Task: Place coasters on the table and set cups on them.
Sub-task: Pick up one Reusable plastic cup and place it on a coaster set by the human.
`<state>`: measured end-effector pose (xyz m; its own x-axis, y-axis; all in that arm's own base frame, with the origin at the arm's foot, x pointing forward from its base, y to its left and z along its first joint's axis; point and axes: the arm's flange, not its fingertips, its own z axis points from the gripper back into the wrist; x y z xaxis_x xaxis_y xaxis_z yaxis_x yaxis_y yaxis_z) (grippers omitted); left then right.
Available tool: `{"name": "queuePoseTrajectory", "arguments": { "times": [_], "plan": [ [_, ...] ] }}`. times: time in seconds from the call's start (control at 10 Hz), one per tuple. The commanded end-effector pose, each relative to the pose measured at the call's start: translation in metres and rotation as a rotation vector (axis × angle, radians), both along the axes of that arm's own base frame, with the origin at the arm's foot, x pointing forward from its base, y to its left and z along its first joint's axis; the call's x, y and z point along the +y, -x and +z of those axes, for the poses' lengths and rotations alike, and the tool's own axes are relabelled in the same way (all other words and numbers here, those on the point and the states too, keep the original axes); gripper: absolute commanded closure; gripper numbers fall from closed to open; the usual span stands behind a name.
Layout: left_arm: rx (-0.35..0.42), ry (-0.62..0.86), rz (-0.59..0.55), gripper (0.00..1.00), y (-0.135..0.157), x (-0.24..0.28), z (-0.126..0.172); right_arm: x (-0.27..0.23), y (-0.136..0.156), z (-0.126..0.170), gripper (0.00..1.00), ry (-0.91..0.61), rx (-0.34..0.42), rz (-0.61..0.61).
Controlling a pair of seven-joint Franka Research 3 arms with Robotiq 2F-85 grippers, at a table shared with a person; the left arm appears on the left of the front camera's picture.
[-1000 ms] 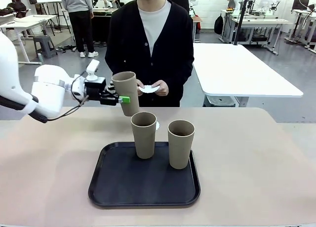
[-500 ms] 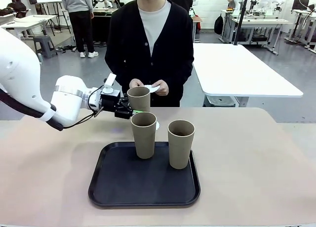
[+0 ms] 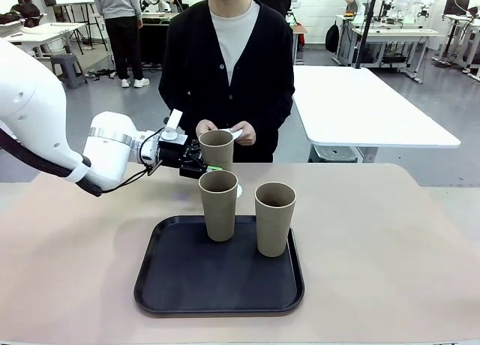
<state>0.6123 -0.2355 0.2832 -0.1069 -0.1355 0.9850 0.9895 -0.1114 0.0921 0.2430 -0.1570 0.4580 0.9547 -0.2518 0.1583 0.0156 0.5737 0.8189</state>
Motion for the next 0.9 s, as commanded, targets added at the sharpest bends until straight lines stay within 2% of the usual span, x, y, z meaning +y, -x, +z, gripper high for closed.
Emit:
{"name": "queuePoseTrajectory", "arguments": {
  "times": [0.0,0.4,0.8],
  "plan": [
    [0.0,0.013,-0.013,0.13,0.001,-0.001,0.001,-0.001,-0.001,0.0,0.0,-0.019,-0.019,0.009],
    [0.002,0.001,-0.001,0.13,0.001,0.0,-0.001,-0.001,-0.001,0.0,0.0,-0.019,-0.019,0.009],
    [0.001,-0.012,-0.026,0.13,-0.02,-0.013,-0.024,-0.001,-0.001,0.0,0.0,-0.019,-0.019,0.009]
  ]
}}
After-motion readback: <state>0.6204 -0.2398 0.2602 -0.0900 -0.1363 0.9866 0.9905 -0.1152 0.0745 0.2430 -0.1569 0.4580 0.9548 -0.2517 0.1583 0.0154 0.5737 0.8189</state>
